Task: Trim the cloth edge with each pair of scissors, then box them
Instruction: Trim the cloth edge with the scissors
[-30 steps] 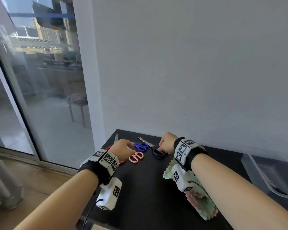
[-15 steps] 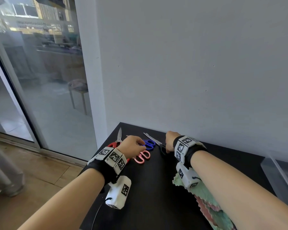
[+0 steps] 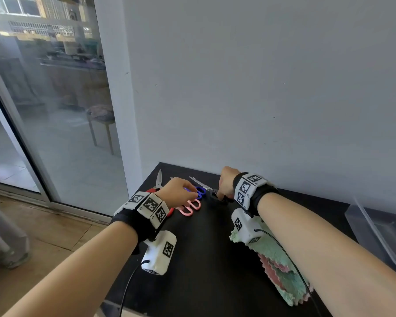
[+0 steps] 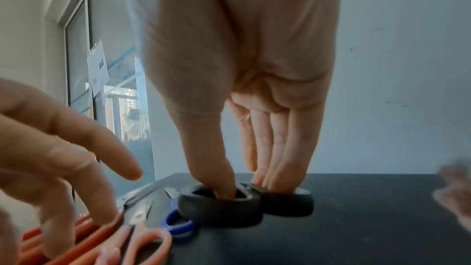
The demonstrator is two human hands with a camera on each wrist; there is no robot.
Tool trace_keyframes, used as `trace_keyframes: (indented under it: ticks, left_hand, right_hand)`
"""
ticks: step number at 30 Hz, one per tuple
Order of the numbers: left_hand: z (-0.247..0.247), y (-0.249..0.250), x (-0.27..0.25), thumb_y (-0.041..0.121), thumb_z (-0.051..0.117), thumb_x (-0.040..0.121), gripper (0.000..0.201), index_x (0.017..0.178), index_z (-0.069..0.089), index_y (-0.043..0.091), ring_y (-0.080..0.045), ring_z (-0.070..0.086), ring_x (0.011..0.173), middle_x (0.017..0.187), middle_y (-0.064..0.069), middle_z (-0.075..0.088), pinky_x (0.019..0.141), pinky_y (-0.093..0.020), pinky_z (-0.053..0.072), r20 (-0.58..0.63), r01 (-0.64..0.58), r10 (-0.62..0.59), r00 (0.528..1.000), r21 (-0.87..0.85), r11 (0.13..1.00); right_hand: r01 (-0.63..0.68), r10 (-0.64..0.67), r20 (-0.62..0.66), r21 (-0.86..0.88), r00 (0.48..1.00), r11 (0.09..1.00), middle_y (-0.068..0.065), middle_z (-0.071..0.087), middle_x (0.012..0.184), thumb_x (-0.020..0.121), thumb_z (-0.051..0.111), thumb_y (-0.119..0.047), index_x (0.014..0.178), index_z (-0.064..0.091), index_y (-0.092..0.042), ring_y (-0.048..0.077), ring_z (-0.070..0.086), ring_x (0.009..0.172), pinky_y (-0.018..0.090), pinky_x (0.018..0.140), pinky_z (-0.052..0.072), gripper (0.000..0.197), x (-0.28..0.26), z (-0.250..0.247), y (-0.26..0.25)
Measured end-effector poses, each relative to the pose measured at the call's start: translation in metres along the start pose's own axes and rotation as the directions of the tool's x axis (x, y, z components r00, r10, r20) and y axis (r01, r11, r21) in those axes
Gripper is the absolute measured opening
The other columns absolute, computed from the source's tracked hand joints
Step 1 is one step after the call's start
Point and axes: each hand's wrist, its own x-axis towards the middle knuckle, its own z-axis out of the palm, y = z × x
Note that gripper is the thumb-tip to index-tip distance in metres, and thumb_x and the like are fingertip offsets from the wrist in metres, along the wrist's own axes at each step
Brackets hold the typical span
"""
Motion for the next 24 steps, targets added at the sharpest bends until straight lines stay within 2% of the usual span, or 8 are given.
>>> trace_keyframes:
  ticks: [2,4,6,10,14,17,19,24]
  left_hand:
    - [0.001,0.004,-0.004,0.013,0.057,0.093,0.023,0.114,0.061,0.006,-0.014,0.065,0.07,0.095,-0.01,0.067,0.062,-0.02,0.055,0.014,0.008,-0.008,1.0,-0.002,1.0]
    - [0.003,0.011,-0.009,0.013,0.054,0.095,0.022,0.114,0.061,0.004,-0.016,0.064,0.07,0.095,-0.011,0.066,0.067,-0.025,0.056,0.023,0.018,-0.018,1.0,-0.015,1.0]
    - [0.006,0.018,-0.014,0.013,0.049,0.097,0.024,0.115,0.059,0.0,-0.022,0.064,0.075,0.098,-0.014,0.066,0.072,-0.032,0.056,0.031,0.034,-0.032,0.999,-0.061,0.998]
    - [0.013,0.034,-0.03,0.017,0.046,0.099,0.024,0.112,0.056,-0.001,-0.029,0.063,0.087,0.108,-0.021,0.064,0.071,-0.034,0.054,0.074,0.084,-0.07,0.995,-0.212,0.974]
    - [0.023,0.047,-0.048,0.026,0.048,0.1,0.03,0.12,0.052,0.005,-0.031,0.064,0.099,0.116,-0.022,0.063,0.077,-0.037,0.056,0.169,0.12,-0.058,0.984,-0.388,0.914]
    - [0.031,0.052,-0.058,0.02,0.048,0.1,0.02,0.104,0.06,0.005,-0.03,0.066,0.094,0.093,-0.014,0.067,0.086,-0.041,0.055,0.14,0.076,-0.005,0.99,-0.508,0.858]
    - [0.039,0.057,-0.063,0.016,0.05,0.099,0.017,0.098,0.062,0.004,-0.025,0.069,0.082,0.084,-0.011,0.07,0.08,-0.037,0.057,0.091,0.049,0.006,0.996,-0.591,0.805]
    - [0.064,0.065,-0.073,0.012,0.056,0.095,0.023,0.11,0.06,-0.004,-0.022,0.07,0.07,0.09,-0.016,0.069,0.06,-0.03,0.059,0.019,0.02,-0.009,1.0,-0.688,0.725]
  right_hand:
    - [0.011,-0.01,-0.019,0.057,1.0,0.998,0.007,0.051,0.066,0.071,0.073,-0.017,0.064,0.043,-0.013,0.027,0.052,0.066,0.026,0.052,0.041,0.031,-0.009,-0.006,-0.001]
    - [0.044,-0.038,-0.055,0.102,0.998,0.994,0.009,0.063,0.08,0.071,0.074,-0.017,0.083,0.059,-0.008,0.027,0.062,0.077,0.03,0.065,0.054,0.022,-0.018,-0.012,0.0]
    - [0.077,-0.063,-0.098,0.144,0.993,0.987,0.011,0.069,0.097,0.07,0.076,-0.018,0.103,0.064,-0.005,0.027,0.067,0.09,0.036,0.082,0.058,0.037,-0.027,-0.016,0.003]
    - [0.14,-0.1,-0.186,0.216,0.977,0.966,0.02,0.069,0.11,0.071,0.075,-0.014,0.111,0.067,0.002,0.032,0.066,0.103,0.042,0.088,0.056,0.044,-0.053,-0.022,0.01]
    - [0.179,-0.115,-0.234,0.274,0.965,0.945,0.011,0.065,0.1,0.074,0.075,-0.014,0.112,0.063,-0.004,0.027,0.064,0.088,0.03,0.074,0.053,0.041,-0.083,-0.022,0.024]
    - [0.213,-0.127,-0.281,0.301,0.951,0.93,0.007,0.062,0.096,0.073,0.077,-0.016,0.11,0.062,-0.007,0.024,0.061,0.086,0.028,0.075,0.051,0.042,-0.104,-0.018,0.035]
    - [0.238,-0.14,-0.298,0.321,0.944,0.917,0.008,0.067,0.1,0.072,0.077,-0.015,0.109,0.062,-0.008,0.025,0.064,0.094,0.029,0.08,0.052,0.041,-0.115,-0.014,0.044]
    - [0.292,-0.166,-0.335,0.374,0.927,0.88,0.005,0.068,0.102,0.073,0.077,-0.017,0.112,0.06,-0.012,0.021,0.064,0.096,0.031,0.083,0.053,0.043,-0.136,0.003,0.066]
